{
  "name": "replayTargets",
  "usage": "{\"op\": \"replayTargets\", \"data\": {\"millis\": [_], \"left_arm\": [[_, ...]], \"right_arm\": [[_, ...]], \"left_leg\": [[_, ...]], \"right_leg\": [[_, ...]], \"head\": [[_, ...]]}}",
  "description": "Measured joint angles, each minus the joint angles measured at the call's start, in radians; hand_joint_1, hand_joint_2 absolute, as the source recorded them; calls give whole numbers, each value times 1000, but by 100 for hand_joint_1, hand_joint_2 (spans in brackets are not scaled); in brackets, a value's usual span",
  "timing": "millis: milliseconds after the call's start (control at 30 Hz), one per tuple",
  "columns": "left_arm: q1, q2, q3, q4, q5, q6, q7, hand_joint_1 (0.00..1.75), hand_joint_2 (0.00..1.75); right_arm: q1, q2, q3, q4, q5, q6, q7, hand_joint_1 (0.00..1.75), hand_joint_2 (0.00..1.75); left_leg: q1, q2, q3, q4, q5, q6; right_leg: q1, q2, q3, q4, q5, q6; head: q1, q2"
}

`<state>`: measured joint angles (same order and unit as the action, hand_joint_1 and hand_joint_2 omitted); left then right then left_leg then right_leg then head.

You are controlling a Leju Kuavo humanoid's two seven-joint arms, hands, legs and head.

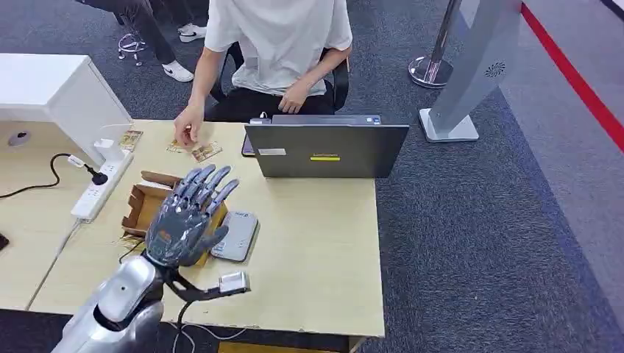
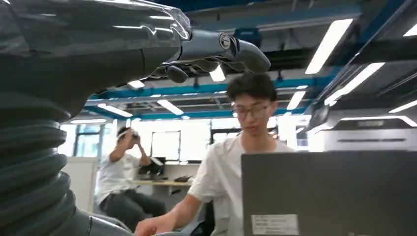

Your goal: Pass the card to the sensor for recognition and then transmit it.

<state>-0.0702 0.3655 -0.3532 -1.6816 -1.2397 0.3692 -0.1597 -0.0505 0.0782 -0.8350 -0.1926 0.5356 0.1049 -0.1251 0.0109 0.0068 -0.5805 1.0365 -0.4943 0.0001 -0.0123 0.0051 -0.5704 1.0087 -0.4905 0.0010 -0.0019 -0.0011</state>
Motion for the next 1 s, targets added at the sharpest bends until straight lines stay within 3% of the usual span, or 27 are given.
{"op": "replayTargets", "data": {"millis": [167,267,400,667,1000], "left_arm": [[174,66,0,-143,-44,46,-25,0,175],[237,114,0,-168,-56,-14,9,0,175],[286,154,10,-156,-56,-23,81,0,175],[314,146,86,-25,-98,32,194,0,175],[294,75,197,130,-97,81,196,0,175]], "right_arm": [[0,0,-19,-1,-1,-3,-10,0,0],[-1,0,-32,-1,-1,-3,-11,0,0],[-1,0,-41,-1,3,-2,-9,0,0],[-1,0,-42,-1,27,-5,0,0,0],[-1,0,-42,-1,52,-6,24,0,0]], "left_leg": [[0,-1,0,0,-1,0],[0,-1,0,0,0,0],[0,-1,1,0,0,0],[0,-2,1,0,0,0],[0,-2,1,0,0,0]], "right_leg": [[0,-1,0,0,0,1],[0,-2,1,0,0,1],[0,-2,2,0,0,1],[0,-3,2,0,0,0],[0,-3,2,0,0,1]], "head": [[0,0],[0,0],[0,0],[0,0],[0,0]]}}
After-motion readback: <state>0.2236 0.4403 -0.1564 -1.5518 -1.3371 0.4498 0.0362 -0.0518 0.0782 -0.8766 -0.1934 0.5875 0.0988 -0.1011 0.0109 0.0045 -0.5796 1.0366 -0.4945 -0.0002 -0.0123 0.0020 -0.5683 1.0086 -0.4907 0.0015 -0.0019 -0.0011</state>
